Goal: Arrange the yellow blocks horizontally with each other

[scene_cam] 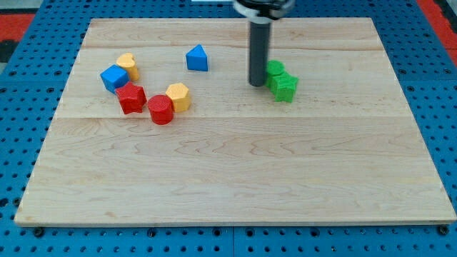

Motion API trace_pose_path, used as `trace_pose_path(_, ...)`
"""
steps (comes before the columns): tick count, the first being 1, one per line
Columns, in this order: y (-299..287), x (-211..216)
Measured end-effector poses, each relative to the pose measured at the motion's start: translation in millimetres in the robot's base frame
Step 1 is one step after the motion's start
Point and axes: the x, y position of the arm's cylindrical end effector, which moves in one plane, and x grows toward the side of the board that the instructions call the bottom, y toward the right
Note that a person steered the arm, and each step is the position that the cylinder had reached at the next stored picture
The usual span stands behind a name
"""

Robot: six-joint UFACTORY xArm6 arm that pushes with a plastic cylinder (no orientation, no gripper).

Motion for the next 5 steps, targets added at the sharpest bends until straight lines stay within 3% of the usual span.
trace_pose_path(1, -50, 55)
trace_pose_path(2, -134, 71)
trace_pose_path(3, -167, 49)
trace_pose_path(4, -164, 26)
trace_pose_path(5, -147, 49)
